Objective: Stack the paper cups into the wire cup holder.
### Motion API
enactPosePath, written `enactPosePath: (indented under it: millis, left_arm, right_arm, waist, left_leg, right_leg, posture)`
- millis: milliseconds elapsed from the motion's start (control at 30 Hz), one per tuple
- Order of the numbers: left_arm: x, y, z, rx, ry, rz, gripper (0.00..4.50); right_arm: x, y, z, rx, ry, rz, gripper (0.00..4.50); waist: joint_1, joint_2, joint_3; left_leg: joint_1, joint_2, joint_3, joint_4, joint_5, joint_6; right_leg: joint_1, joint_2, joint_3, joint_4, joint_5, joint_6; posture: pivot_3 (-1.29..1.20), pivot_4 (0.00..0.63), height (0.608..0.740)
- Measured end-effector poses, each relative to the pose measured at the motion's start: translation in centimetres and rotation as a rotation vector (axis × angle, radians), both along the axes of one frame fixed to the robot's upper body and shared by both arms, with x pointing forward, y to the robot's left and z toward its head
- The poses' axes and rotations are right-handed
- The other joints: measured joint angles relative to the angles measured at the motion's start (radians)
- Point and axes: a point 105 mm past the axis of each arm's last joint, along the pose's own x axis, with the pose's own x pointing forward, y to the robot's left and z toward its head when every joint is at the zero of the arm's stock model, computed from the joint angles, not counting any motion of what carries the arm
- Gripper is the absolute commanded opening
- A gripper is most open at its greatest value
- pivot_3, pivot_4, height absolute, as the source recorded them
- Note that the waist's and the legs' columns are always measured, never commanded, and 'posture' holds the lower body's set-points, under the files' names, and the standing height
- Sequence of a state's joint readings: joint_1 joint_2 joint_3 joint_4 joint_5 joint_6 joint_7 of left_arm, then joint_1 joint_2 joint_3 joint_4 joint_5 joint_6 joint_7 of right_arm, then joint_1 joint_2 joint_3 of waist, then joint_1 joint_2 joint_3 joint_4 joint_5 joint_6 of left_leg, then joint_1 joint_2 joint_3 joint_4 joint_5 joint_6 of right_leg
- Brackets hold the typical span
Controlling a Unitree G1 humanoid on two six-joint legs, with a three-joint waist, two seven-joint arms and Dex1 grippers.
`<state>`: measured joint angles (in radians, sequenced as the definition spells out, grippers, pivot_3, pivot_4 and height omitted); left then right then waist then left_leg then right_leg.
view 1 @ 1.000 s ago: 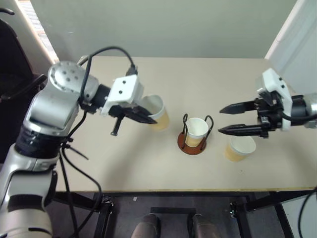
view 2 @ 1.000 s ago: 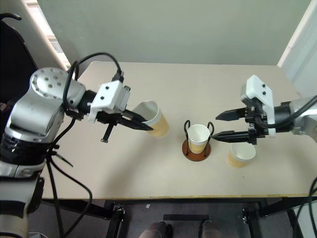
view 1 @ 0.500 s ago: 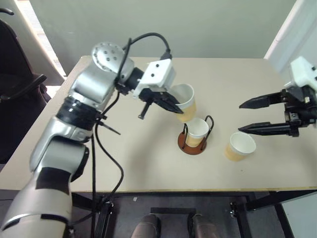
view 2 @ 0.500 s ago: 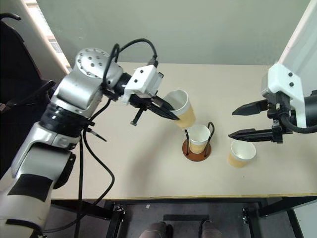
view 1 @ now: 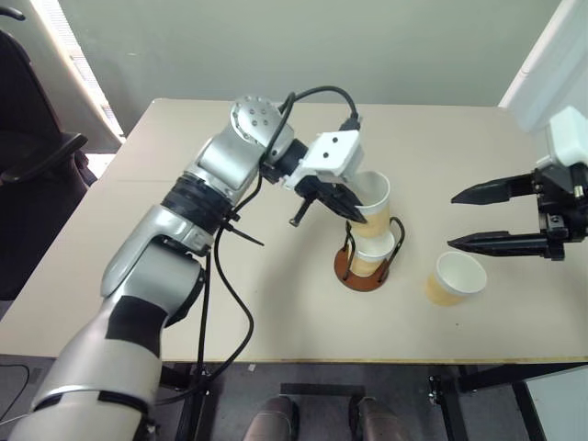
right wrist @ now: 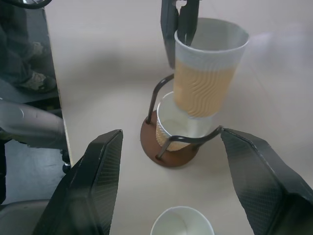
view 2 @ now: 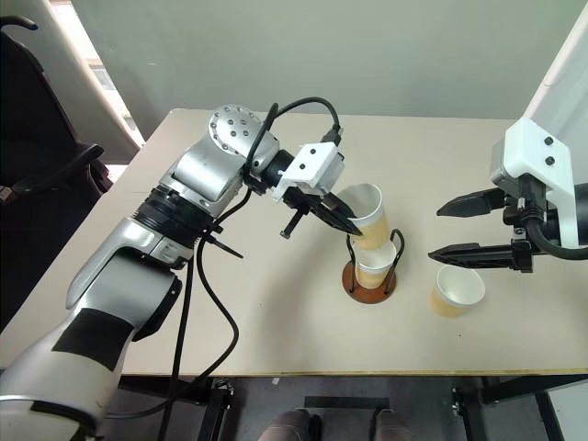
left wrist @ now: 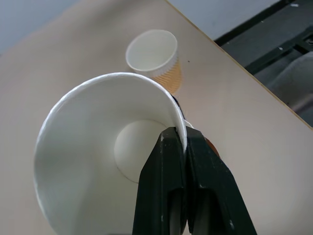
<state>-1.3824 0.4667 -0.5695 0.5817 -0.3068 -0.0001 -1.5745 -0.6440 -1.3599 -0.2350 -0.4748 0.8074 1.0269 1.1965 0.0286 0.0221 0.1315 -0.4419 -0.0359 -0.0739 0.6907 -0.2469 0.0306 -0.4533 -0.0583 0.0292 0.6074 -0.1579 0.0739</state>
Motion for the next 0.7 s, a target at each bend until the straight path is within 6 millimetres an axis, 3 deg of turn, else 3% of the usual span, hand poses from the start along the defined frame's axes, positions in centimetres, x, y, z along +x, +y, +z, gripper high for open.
enactPosePath:
  millis: [400, 500, 700]
  left_arm:
    - [-0.5, -0.9, -2.4, 0.094, -0.036, -0.045, 0.02]
    - [-0.5, -1.4, -2.8, 0.118, -0.070, -0.062, 0.63]
    - [-0.5, -2.6, -2.2, 0.055, -0.077, -0.067, 2.74]
  right_arm:
    - [-0.2, -0.4, -0.4, -0.006, 0.008, -0.026, 3.31]
    - [-0.2, -0.4, -0.5, -0.011, 0.005, -0.030, 3.31]
    - [-0.2, -0.5, -1.0, -0.021, 0.004, -0.044, 3.31]
  waist:
    - [0.003, 0.000, 0.000]
    - [0.003, 0.000, 0.000]
    - [0.003, 0.000, 0.000]
  left_leg:
    - [-0.001, 0.000, 0.000, 0.010, -0.004, 0.002]
    - [0.000, 0.000, 0.000, 0.010, -0.004, 0.002]
    - [0.000, 0.000, 0.001, 0.010, -0.004, 0.002]
  right_leg:
    - [0.002, 0.000, 0.000, 0.002, 0.000, 0.001]
    - [0.004, 0.000, 0.000, 0.002, 0.000, 0.001]
    - [0.004, 0.000, 0.000, 0.002, 0.000, 0.002]
  posture:
    - [0.00, 0.150, 0.740]
    - [0.00, 0.150, 0.740]
    - [0.00, 0.150, 0.740]
